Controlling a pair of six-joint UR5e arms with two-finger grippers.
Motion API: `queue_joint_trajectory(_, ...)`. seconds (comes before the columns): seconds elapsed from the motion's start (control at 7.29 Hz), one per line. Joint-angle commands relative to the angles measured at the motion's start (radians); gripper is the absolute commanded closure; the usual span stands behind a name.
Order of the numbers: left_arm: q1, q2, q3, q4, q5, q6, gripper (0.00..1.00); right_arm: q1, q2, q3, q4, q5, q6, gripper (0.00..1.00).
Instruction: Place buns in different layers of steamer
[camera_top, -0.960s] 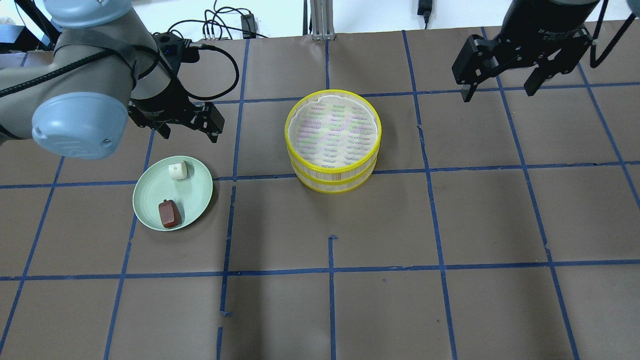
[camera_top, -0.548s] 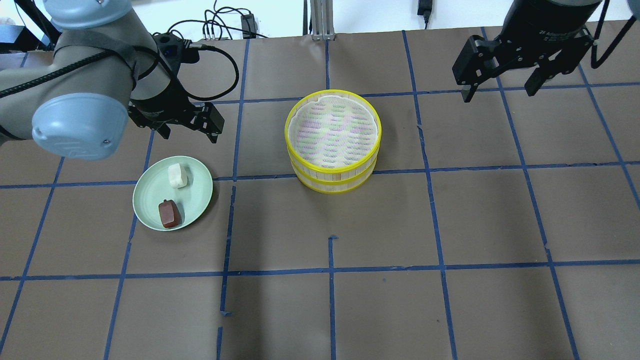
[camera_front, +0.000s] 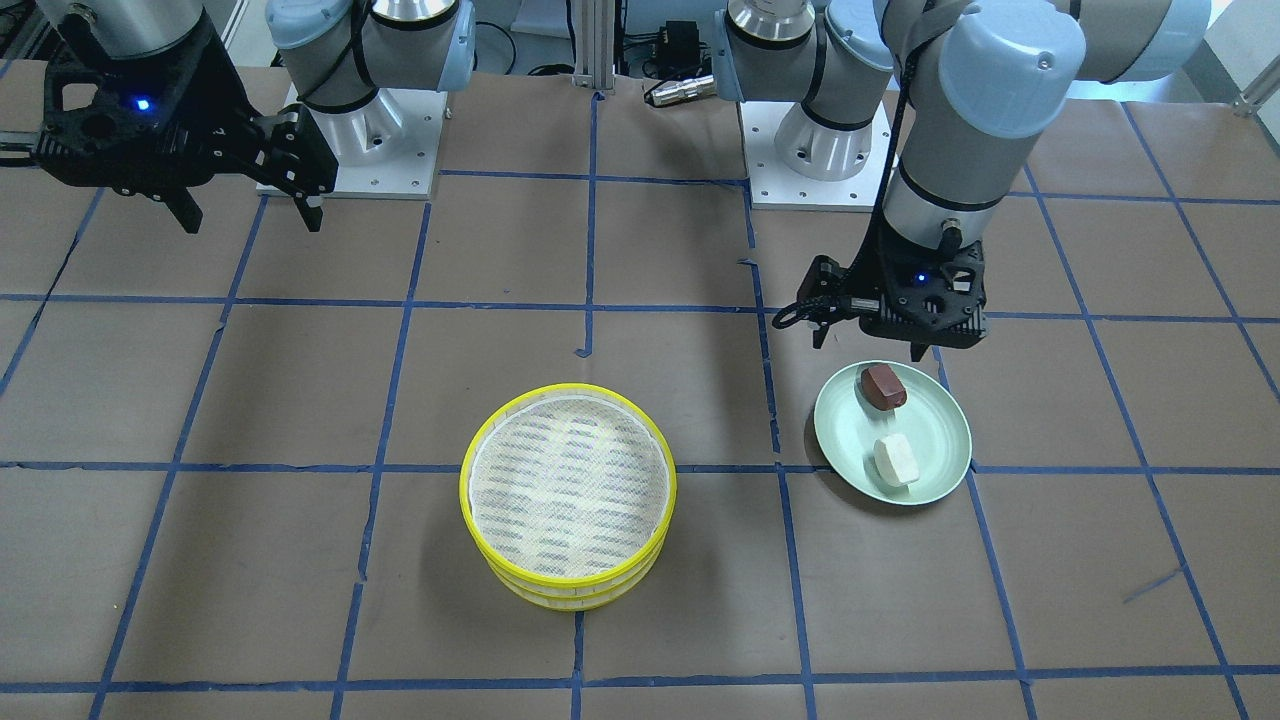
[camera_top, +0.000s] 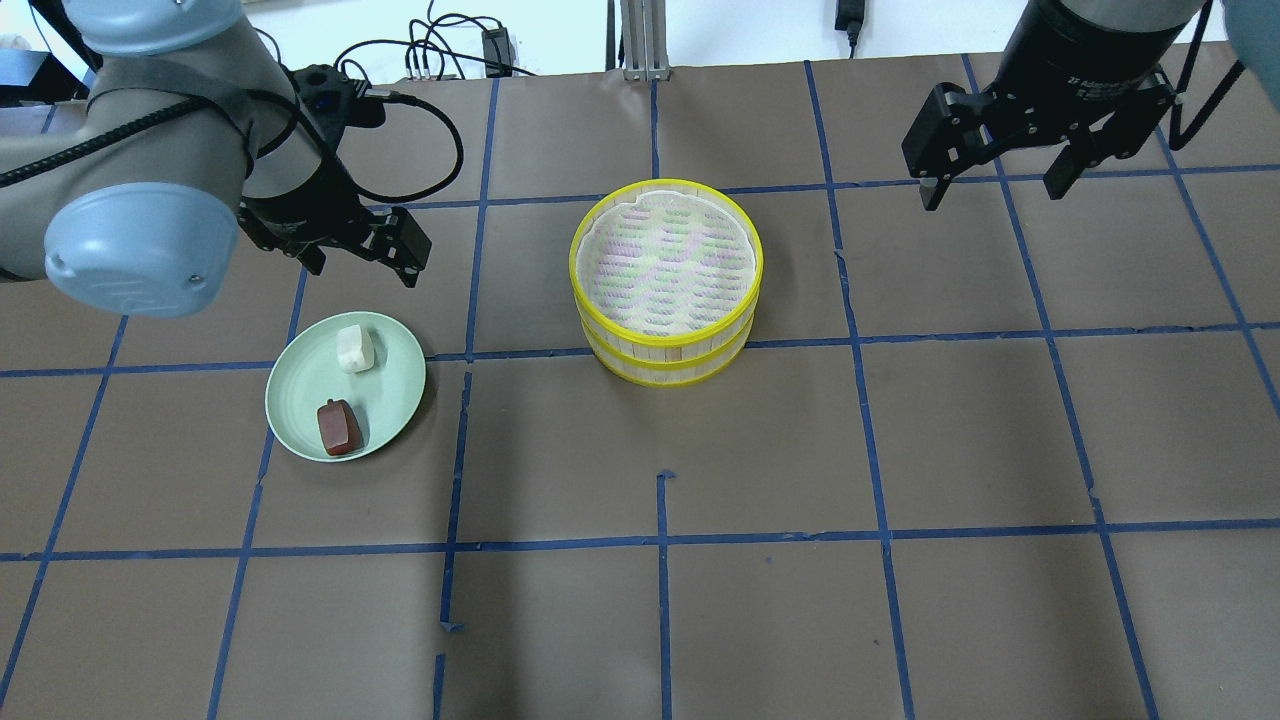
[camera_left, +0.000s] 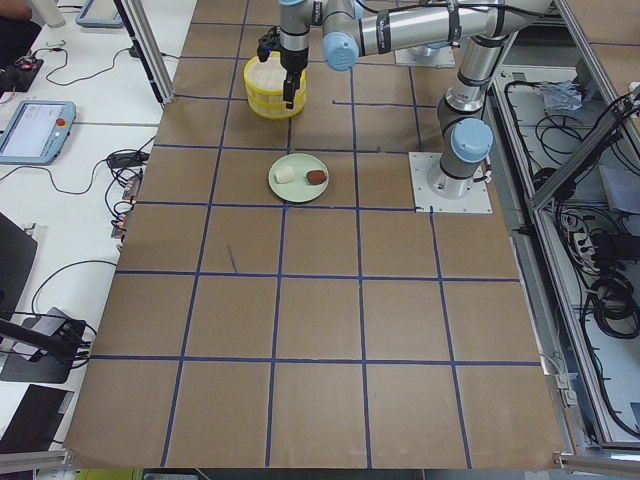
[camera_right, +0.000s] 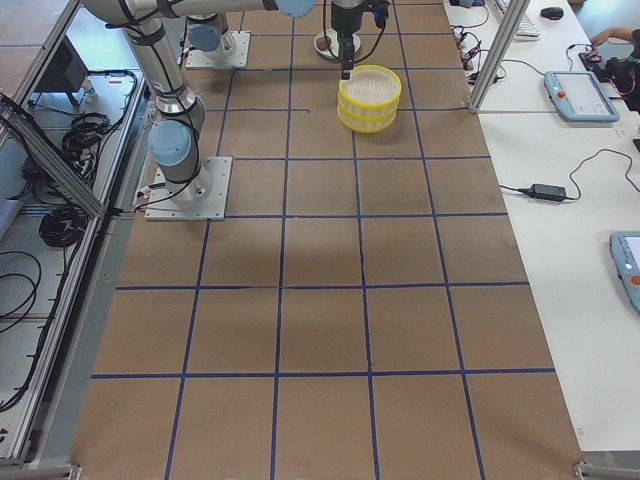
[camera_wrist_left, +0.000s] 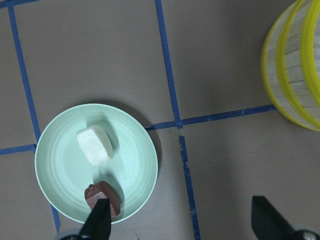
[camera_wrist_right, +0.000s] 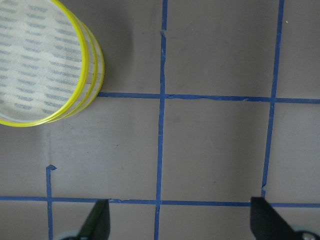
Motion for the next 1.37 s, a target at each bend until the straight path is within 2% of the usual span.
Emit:
queue_joint_trajectory(0.0,0.126,0.0,-0.084,0.001,0.002,0.202,0.0,0.011,0.011,0.008,-0.019,-0.001,0.09,0.0)
queue_joint_trajectory(0.14,0.134,-0.035,-0.114,0.024,-0.001,0.198,0.0,0.016,0.052,0.025,-0.064,0.005,0.104,0.0)
queue_joint_trajectory(0.27,0.134,-0.065,-0.103,0.065,-0.001,0.198,0.0,0.045,0.161,0.026,-0.22,0.005,0.112,0.0)
queue_joint_trajectory(0.41,0.133,-0.11,-0.109,0.083,-0.009,0.172,0.0,0.097,0.248,0.028,-0.294,0.0,0.132,0.0)
queue_joint_trajectory(0.69,0.133,-0.253,-0.111,0.231,-0.004,0.092,0.0,0.163,0.337,0.033,-0.377,0.005,0.316,0.0)
queue_joint_trajectory(0.96,0.133,-0.324,-0.1,0.247,-0.001,0.094,0.0,0.191,0.397,0.052,-0.439,-0.007,0.336,0.0)
queue_joint_trajectory(1.1,0.133,-0.333,-0.112,0.254,0.0,0.097,0.02,0.194,0.402,0.091,-0.501,-0.009,0.336,0.0)
queue_joint_trajectory(1.23,0.134,-0.33,-0.113,0.254,0.002,0.103,0.15,0.195,0.403,0.126,-0.554,-0.004,0.334,0.0)
